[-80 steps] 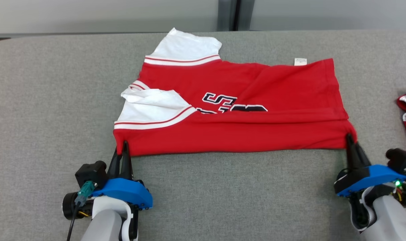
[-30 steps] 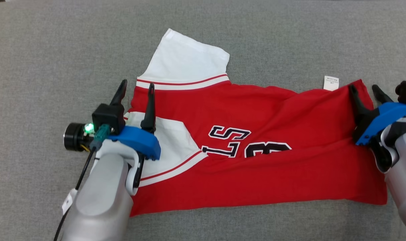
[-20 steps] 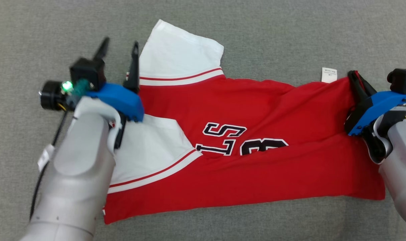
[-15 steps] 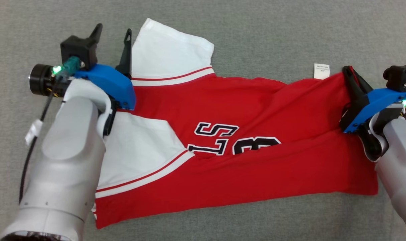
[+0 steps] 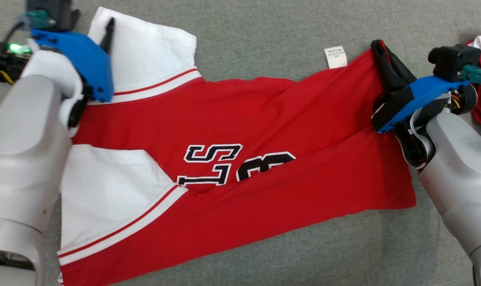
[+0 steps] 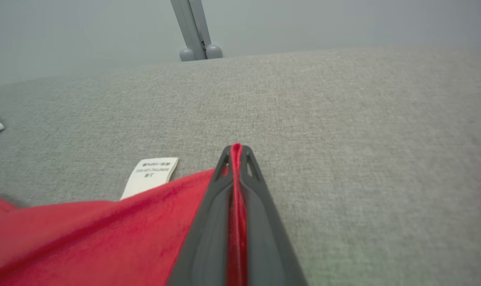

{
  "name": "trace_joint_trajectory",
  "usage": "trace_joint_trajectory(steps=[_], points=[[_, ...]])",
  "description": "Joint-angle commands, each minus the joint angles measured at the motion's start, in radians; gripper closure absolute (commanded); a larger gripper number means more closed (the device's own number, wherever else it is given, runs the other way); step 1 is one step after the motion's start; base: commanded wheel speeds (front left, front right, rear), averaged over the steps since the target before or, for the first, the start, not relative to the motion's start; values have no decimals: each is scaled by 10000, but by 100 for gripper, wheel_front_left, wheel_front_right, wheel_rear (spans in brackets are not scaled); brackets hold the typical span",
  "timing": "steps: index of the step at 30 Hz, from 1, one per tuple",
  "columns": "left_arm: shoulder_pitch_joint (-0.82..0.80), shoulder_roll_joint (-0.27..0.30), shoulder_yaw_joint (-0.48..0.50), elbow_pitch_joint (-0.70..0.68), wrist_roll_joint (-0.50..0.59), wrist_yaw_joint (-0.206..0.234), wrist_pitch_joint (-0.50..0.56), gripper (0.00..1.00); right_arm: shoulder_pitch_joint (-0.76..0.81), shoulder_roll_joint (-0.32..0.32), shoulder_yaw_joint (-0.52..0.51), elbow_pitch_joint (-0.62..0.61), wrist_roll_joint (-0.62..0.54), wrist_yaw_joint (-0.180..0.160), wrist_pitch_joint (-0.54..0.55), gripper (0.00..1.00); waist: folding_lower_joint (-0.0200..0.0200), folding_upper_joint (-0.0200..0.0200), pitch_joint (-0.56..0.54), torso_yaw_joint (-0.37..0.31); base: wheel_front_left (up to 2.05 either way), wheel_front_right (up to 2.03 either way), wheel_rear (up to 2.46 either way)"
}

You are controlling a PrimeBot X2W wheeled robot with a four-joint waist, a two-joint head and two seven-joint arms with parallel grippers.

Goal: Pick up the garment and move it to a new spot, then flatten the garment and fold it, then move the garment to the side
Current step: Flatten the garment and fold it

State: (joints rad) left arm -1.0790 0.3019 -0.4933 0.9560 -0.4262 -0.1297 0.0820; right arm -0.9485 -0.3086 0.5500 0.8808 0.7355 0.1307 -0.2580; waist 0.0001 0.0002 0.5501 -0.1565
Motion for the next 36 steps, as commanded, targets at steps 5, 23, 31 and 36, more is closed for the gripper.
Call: trace_joint_trajectory(steps=[5,23,31,36], points=[[-327,100,-227,327,-441,-5,35,0,-178,-83,267,-328,302,2,-82,100,-1,-2,117,-212,0,0,0],[-460,-49,-1084,-30,-1257,19,-2331,100,394,-426,-1155,-521,-473,2,-81,100,-1,-2,-446,453,0,0,0],[546,-385,-985,-683,-1296,6,-3438,100,1621,-436,-2894,-759,-1738,2,-82,100,-1,-2,-1365,1101,0,0,0],[1832,-365,-542,-2244,-998,39,-3474,100,2625,-291,-3769,-1101,-2491,2,-82,100,-1,-2,-1976,1410,0,0,0]])
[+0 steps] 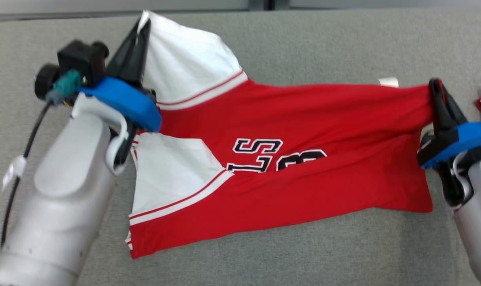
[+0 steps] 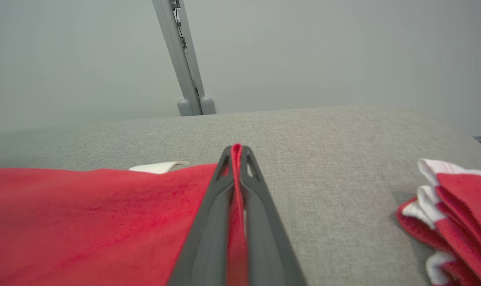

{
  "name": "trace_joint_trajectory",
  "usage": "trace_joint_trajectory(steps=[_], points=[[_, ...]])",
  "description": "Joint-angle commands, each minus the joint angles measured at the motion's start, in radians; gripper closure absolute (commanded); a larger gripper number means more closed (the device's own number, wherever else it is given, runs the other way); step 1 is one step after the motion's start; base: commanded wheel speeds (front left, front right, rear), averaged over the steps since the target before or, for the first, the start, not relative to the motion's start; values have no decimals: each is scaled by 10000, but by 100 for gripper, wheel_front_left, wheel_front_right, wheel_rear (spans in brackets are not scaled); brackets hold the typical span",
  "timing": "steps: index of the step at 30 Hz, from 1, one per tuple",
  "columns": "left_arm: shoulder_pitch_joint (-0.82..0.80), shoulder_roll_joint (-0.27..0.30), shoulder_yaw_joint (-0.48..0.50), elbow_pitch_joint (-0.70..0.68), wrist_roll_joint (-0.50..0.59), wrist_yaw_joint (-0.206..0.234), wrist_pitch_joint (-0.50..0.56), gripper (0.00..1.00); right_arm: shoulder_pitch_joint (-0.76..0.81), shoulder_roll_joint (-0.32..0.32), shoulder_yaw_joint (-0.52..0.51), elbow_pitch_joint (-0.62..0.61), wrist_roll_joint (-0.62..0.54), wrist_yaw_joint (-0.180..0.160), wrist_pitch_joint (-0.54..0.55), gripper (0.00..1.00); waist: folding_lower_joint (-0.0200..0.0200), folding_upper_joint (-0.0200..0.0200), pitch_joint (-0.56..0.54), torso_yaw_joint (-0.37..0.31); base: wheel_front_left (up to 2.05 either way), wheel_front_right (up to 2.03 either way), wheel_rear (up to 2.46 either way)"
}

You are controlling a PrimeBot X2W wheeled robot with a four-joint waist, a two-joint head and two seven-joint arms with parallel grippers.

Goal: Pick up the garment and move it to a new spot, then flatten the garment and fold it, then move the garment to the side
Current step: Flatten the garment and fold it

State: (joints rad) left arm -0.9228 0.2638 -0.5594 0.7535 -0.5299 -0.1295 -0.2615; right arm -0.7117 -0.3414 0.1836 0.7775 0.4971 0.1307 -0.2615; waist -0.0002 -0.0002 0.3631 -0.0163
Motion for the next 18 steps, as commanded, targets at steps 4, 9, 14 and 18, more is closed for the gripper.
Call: trace_joint_trajectory(steps=[4,9,14,18], points=[[1800,-117,626,-1598,490,48,-41,100,1124,225,-700,-239,-481,2,-46,100,2,2,-589,186,0,0,0],[3829,-562,1113,-2728,886,13,-44,100,2085,465,-1253,-133,-680,2,-46,100,2,2,-1060,433,0,0,0],[5320,-1067,1482,-3274,1146,-15,-45,100,2730,629,-1700,-95,-906,2,-48,100,2,2,-1372,678,0,0,0],[6392,-1369,1638,-3468,1251,-29,-47,100,3101,847,-1845,-99,-1036,2,-47,100,2,2,-1570,783,0,0,0]])
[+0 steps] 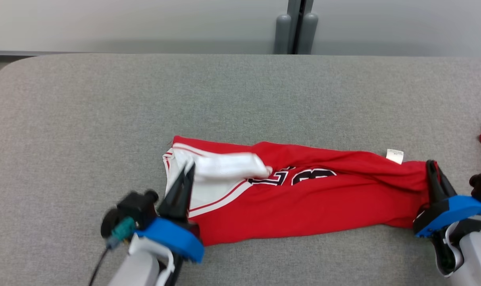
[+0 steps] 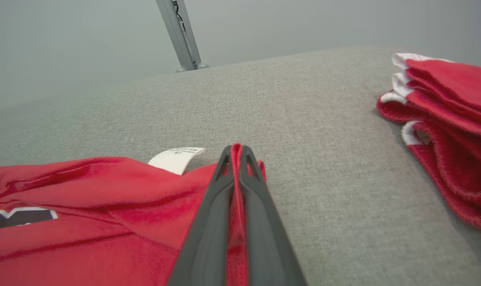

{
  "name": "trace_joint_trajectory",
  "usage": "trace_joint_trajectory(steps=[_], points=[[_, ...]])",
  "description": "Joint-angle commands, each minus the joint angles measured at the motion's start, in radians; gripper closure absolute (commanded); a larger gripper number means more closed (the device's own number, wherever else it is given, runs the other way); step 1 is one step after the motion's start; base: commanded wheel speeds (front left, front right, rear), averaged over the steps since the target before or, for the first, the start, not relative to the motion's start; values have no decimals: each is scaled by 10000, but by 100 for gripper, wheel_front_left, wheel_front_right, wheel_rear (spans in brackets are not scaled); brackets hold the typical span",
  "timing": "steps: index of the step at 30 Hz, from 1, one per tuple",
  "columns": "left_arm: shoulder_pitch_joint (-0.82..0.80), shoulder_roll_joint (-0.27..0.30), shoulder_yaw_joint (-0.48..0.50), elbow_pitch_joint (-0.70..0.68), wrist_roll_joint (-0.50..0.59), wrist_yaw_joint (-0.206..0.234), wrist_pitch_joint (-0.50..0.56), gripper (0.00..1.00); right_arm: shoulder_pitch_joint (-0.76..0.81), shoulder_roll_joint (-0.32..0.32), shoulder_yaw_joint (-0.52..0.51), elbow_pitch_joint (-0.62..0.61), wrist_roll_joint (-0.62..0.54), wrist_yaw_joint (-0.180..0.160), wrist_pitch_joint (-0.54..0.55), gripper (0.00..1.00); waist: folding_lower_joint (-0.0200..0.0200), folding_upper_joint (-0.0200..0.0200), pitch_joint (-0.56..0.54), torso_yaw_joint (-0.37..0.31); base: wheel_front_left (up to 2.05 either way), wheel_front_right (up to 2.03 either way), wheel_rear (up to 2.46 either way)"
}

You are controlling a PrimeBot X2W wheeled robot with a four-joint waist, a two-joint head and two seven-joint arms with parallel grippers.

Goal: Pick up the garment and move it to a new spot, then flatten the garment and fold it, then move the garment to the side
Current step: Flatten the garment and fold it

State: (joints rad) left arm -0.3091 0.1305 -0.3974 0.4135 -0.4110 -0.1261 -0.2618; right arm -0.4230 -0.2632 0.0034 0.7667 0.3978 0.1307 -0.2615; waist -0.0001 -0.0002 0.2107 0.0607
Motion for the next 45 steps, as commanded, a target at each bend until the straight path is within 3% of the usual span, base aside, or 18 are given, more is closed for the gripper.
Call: trace_joint_trajectory(steps=[1,3,4,6,7,8,9,17,25,27,32,37,41,45], points=[[508,-97,-87,-53,49,-64,-43,100,279,123,-107,26,-35,2,-47,100,1,2,-92,33,0,0,0],[877,-194,-169,-46,-36,-43,-43,100,467,250,-231,67,36,3,-47,100,1,2,-175,88,0,0,0],[1033,-231,-173,-41,-66,-44,-43,86,557,304,-248,108,31,2,-47,100,1,2,-200,108,0,0,0],[1247,-290,-3,-63,-24,-43,-43,24,698,387,-374,221,127,2,-47,100,1,2,-246,174,0,0,0],[1370,-336,92,-47,27,-44,-42,0,722,440,-428,268,180,2,-48,87,1,2,-257,191,0,0,0],[1428,-381,194,-56,127,-44,-43,0,749,475,-494,279,236,3,-48,23,1,2,-265,216,0,0,0],[1488,-436,267,-64,194,-44,-43,0,774,496,-551,276,292,2,-48,0,1,2,-269,237,0,0,0],[1903,-740,1437,-227,1057,48,-42,0,824,431,-822,799,112,2,-47,0,1,2,-322,437,0,0,0],[2030,-808,1403,-337,903,18,-44,0,617,881,-95,2507,299,23,204,0,1,2,-381,589,0,0,0],[2049,-808,1381,-392,843,61,-42,0,541,977,308,2555,575,43,284,100,1,2,-373,558,0,0,0],[2018,-804,1300,-438,760,119,-43,0,432,536,697,2395,1065,2,163,100,1,2,-388,460,0,0,0],[2019,-807,1140,-359,671,133,-43,0,134,-357,-3,1589,1221,-8,-37,100,1,2,-557,307,0,0,0],[2083,-806,1020,-223,499,141,-44,0,436,-258,-317,335,1054,0,-41,100,1,2,-756,206,0,0,0],[2199,-802,766,-98,364,136,-44,0,637,173,454,-894,1253,2,-41,100,1,2,-904,178,0,0,0]])
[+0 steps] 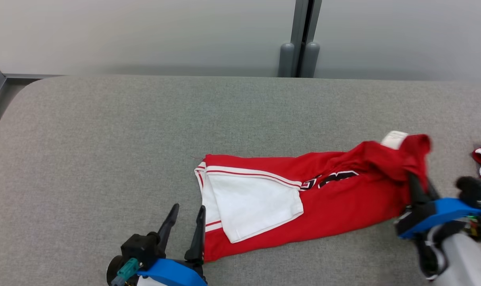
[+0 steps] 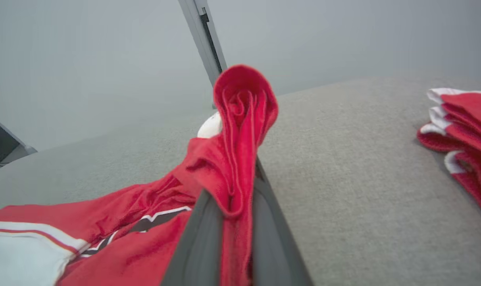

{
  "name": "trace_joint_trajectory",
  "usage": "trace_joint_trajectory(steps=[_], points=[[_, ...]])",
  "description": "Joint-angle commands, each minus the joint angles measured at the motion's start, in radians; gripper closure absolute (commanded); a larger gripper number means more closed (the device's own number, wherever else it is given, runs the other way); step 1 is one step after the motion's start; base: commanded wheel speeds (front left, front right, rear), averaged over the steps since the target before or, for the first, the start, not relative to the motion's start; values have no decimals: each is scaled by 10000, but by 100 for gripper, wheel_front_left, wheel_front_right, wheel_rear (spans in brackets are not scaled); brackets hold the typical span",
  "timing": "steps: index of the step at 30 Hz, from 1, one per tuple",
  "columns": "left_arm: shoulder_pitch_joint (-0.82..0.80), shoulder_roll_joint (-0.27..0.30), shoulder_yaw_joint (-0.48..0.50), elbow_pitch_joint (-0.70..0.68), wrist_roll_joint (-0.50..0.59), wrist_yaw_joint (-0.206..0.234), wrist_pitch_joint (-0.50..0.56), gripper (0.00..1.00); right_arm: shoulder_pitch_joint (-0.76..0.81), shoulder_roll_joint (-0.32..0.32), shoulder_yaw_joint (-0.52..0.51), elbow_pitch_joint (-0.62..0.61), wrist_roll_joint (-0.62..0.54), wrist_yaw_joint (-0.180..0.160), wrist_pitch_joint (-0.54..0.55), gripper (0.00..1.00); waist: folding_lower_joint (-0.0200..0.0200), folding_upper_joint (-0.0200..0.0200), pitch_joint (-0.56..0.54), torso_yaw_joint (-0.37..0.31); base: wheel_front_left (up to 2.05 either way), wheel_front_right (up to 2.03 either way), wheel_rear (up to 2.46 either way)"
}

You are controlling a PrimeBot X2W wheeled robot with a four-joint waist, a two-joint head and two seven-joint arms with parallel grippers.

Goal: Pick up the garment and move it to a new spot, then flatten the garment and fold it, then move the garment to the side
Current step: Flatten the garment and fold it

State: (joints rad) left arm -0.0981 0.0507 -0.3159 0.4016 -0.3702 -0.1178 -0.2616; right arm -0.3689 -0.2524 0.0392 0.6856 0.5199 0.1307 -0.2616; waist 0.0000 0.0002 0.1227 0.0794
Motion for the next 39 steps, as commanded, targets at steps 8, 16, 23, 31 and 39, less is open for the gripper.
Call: trace_joint_trajectory(steps=[8,16,23,31,39], points=[[-58,-3,-503,271,-262,66,-45,0,-184,763,3214,-1429,1180,2,152,100,0,-2,-157,644,0,0,0],[-87,-5,-984,416,-401,138,-46,0,-859,1225,4790,-640,1418,2,243,100,0,-2,-57,2016,0,0,0],[-197,-10,-1274,449,-533,220,-45,0,-1405,1706,5185,631,1353,2,87,100,0,-2,98,2716,0,0,0],[-372,-7,-964,406,-494,548,-45,0,-1561,1754,5067,8,1652,2,-43,0,0,-2,21,1948,0,0,0],[-537,-2,-510,51,104,1107,-45,0,-470,1392,1823,-846,-634,2,-41,0,0,-2,-41,743,0,0,0]])
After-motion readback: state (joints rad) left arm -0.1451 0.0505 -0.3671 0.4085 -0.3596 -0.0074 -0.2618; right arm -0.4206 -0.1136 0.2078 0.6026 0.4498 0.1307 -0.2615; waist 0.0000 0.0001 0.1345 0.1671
